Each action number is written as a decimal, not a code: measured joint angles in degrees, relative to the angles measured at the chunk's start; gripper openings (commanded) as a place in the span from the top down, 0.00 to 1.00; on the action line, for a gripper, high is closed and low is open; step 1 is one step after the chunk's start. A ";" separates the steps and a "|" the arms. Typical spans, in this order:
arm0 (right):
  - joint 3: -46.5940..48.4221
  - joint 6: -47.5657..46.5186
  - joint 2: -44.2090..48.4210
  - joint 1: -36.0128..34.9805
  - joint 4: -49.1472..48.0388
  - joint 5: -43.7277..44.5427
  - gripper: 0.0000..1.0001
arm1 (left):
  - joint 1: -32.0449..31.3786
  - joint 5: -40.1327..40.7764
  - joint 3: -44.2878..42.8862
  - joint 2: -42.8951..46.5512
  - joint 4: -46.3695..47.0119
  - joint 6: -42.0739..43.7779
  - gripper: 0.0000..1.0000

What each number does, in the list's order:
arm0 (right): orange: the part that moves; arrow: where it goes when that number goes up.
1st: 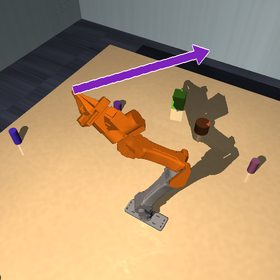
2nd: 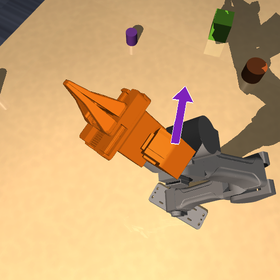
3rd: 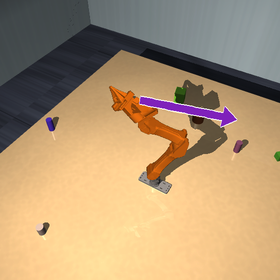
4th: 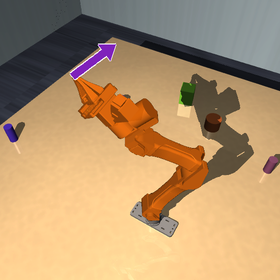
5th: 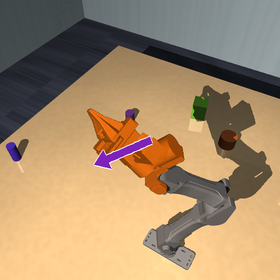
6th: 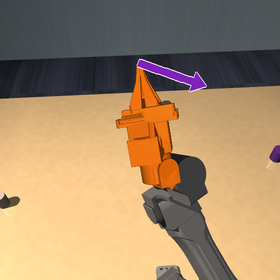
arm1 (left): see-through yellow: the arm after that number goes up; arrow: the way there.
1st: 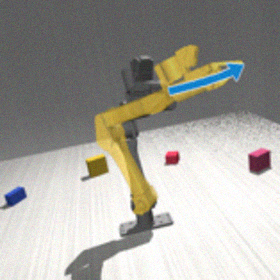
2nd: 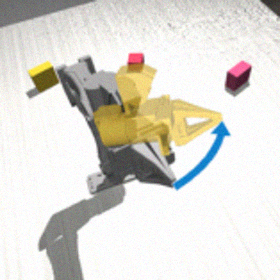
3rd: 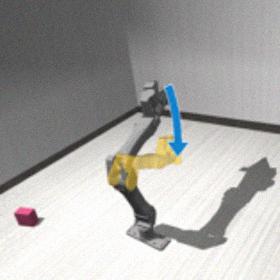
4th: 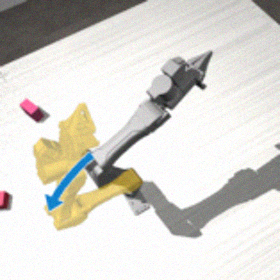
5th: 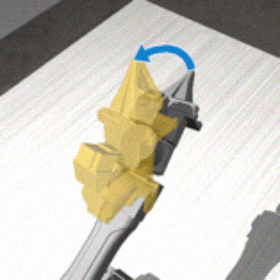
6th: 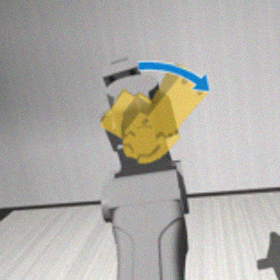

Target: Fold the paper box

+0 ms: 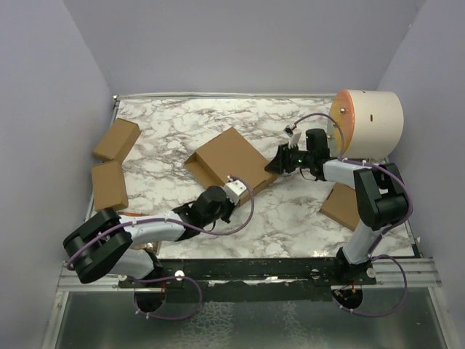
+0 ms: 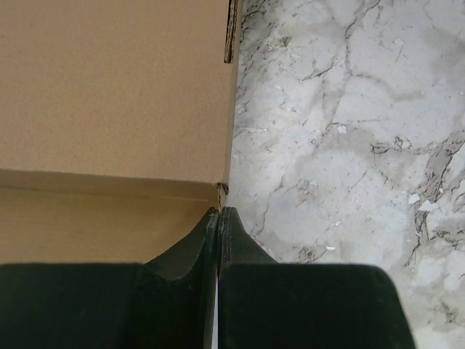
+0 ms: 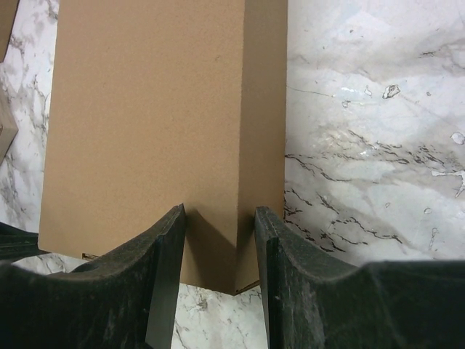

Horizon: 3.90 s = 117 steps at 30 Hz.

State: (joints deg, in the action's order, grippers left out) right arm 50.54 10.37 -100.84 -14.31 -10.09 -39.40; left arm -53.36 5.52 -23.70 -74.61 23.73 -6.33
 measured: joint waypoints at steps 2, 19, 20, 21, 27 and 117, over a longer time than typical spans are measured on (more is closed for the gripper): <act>0.02 -0.15 0.00 0.00 -0.11 0.04 0.59 | 0.00 -0.02 -2.80 -1.36 -2.78 0.24 1.00; 0.37 -0.42 -0.26 -0.11 0.04 0.17 0.59 | 0.87 -1.68 -10.93 5.20 -17.81 -1.75 0.25; 0.46 -0.42 -0.31 -0.13 0.07 0.15 0.59 | 1.38 -1.92 -10.93 6.93 -18.56 -3.04 0.23; 0.55 -0.42 -0.35 -0.20 0.13 0.15 0.59 | 2.21 -1.99 -10.93 8.59 -19.19 -4.68 0.21; 0.61 -0.57 -0.39 -0.26 0.20 0.17 0.59 | 18.73 -8.59 -10.40 13.40 -21.03 -19.06 0.04; 2.01 -1.14 -1.51 -0.76 1.05 -0.35 0.59 | 42.99 -22.88 -4.37 -2.99 -3.72 -45.46 0.10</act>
State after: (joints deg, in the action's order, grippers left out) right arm 52.56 9.23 -102.35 -15.07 -9.04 -39.75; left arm -10.37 -17.37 -28.08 -77.60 20.01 -51.79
